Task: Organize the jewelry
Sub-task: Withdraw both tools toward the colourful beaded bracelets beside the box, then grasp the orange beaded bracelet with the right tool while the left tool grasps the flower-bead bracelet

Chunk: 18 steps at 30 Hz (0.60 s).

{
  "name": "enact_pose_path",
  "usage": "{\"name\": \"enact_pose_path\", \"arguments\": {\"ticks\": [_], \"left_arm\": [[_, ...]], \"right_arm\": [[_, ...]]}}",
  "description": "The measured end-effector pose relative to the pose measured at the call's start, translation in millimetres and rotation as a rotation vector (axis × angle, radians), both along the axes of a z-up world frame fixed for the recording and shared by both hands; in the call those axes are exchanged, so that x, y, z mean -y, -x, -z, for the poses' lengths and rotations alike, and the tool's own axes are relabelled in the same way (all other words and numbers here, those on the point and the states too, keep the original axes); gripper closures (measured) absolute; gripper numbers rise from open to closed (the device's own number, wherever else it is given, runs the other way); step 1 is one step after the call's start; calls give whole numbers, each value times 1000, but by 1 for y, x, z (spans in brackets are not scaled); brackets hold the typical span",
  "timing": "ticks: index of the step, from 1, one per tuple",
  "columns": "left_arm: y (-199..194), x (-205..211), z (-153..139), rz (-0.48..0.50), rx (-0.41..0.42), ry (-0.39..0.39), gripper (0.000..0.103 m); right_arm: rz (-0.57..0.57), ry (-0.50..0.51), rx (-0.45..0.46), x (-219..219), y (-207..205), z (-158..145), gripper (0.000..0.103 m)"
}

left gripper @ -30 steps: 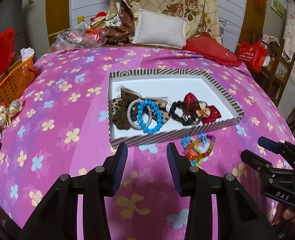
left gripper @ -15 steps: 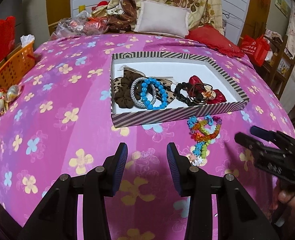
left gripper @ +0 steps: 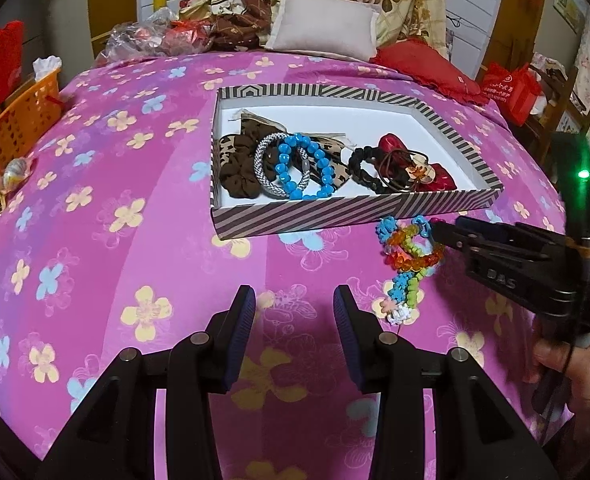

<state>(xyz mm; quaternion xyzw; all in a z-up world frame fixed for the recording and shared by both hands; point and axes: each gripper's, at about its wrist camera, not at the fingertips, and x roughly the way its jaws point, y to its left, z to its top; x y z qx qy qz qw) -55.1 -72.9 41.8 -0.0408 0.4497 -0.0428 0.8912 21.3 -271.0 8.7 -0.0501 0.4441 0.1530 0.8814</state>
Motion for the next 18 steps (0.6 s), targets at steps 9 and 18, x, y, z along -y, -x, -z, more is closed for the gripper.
{"name": "enact_pose_path", "arguments": {"ticks": [9, 18], "left_arm": [[-4, 6, 5, 29, -22, 37, 81], [-7, 26, 4, 103, -28, 87, 79]], "right_arm": [[24, -7, 23, 19, 9, -1, 93], [86, -29, 3, 52, 10, 2, 94]]}}
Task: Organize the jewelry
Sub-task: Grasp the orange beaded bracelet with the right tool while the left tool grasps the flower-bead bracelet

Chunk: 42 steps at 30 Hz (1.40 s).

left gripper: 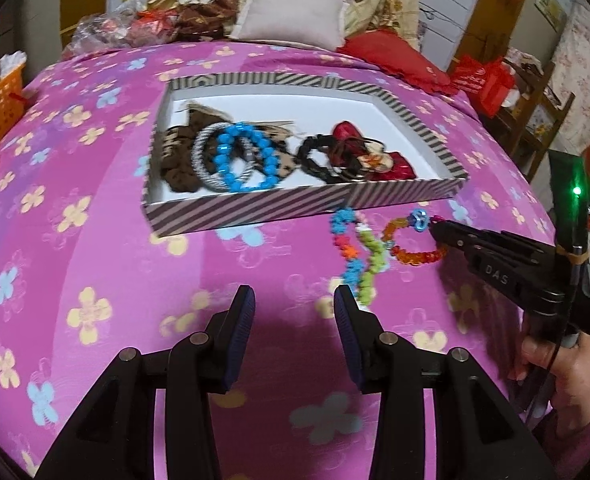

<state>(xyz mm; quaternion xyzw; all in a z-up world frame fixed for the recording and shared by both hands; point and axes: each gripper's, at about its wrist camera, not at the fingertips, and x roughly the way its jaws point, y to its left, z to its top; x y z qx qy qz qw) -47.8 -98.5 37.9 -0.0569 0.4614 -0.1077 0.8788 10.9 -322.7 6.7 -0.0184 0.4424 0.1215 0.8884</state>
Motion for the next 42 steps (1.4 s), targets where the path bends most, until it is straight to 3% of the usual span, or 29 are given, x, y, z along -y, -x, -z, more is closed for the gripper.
{"name": "enact_pose_path", "arguments": {"ticks": [10, 20, 23, 25, 28, 34, 42], "left_arm": [[-6, 38, 12, 104, -17, -39, 73], [-19, 48, 24, 95, -14, -53, 73], [-24, 47, 24, 92, 0, -41, 86], [-27, 45, 25, 82, 5, -42, 103], [-29, 38, 26, 77, -4, 2, 103], [-18, 31, 19, 67, 19, 10, 103], [-8, 15, 21, 53, -15, 34, 103]], "right_arm": [[-6, 3, 3, 0, 1, 0, 93], [-10, 2, 13, -2, 1, 0, 91], [-5, -10, 19, -2, 1, 1, 91], [4, -26, 23, 0, 1, 1, 91], [4, -23, 30, -1, 2, 1, 91], [-3, -24, 29, -2, 5, -1, 93], [-4, -51, 64, -1, 17, -15, 93]]}}
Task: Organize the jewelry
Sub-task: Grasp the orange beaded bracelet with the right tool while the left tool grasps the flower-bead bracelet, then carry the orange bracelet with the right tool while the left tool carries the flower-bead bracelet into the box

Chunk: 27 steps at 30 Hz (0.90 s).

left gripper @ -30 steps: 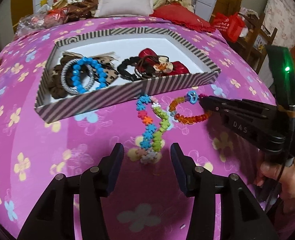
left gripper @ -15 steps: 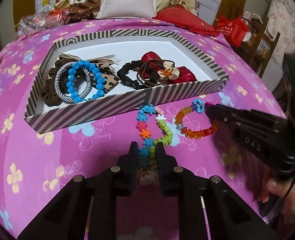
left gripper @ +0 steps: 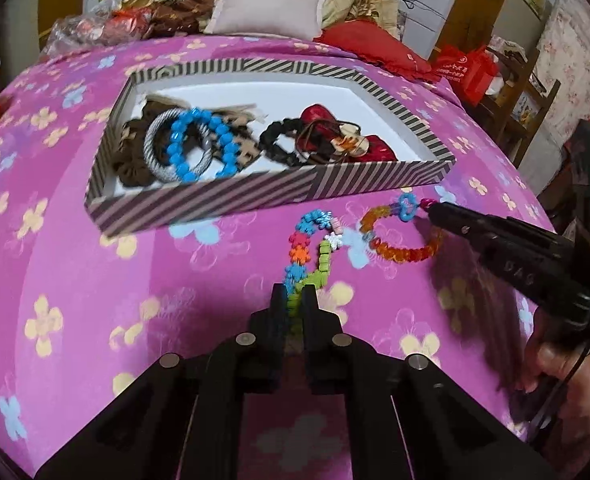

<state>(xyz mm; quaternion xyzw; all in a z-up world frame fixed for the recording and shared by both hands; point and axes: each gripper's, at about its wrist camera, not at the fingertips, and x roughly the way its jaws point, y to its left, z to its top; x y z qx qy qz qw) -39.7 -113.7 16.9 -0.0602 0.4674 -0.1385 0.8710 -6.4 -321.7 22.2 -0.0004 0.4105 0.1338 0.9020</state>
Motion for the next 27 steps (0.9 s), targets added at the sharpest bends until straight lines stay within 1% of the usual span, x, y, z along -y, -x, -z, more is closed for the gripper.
{"name": "enact_pose_path", "arguments": {"ticks": [4, 8, 14, 21, 27], "left_arm": [[6, -6, -3, -4, 5, 14, 103], [12, -12, -13, -4, 24, 30, 103], [21, -18, -23, 0, 37, 43, 103], [25, -29, -40, -20, 59, 77, 103], [25, -39, -54, -50, 91, 81, 103]], "right_arm": [[4, -13, 20, 3, 7, -9, 93], [7, -24, 32, 5, 12, -16, 93], [5, -30, 33, 6, 16, -19, 93], [-11, -32, 51, 1, 20, -28, 93], [-30, -31, 77, -7, 25, -42, 93]]}}
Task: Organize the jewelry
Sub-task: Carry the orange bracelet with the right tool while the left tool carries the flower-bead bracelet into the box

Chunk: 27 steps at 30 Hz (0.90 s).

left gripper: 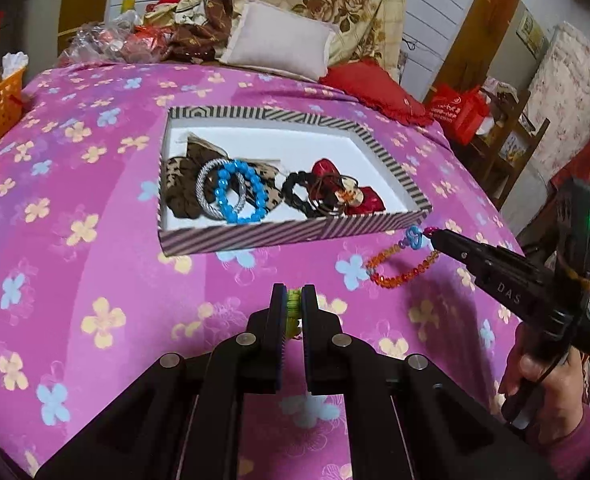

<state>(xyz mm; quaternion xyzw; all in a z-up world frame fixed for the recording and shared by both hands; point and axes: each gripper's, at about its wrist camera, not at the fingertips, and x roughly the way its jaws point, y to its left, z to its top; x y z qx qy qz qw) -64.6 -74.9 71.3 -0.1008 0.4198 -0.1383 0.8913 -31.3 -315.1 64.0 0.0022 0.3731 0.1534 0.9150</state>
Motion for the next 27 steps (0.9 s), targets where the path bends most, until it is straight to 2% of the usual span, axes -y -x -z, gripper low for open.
{"name": "enact_pose_path", "arguments": {"ticks": [13, 27], "left_arm": [[-1, -13, -28, -24, 35, 20, 103], [0, -15, -57, -48, 97, -20, 103]], "right_arm": [[-27, 14, 47, -8, 9, -24, 93], [-57, 32, 86, -18, 17, -47, 93]]}}
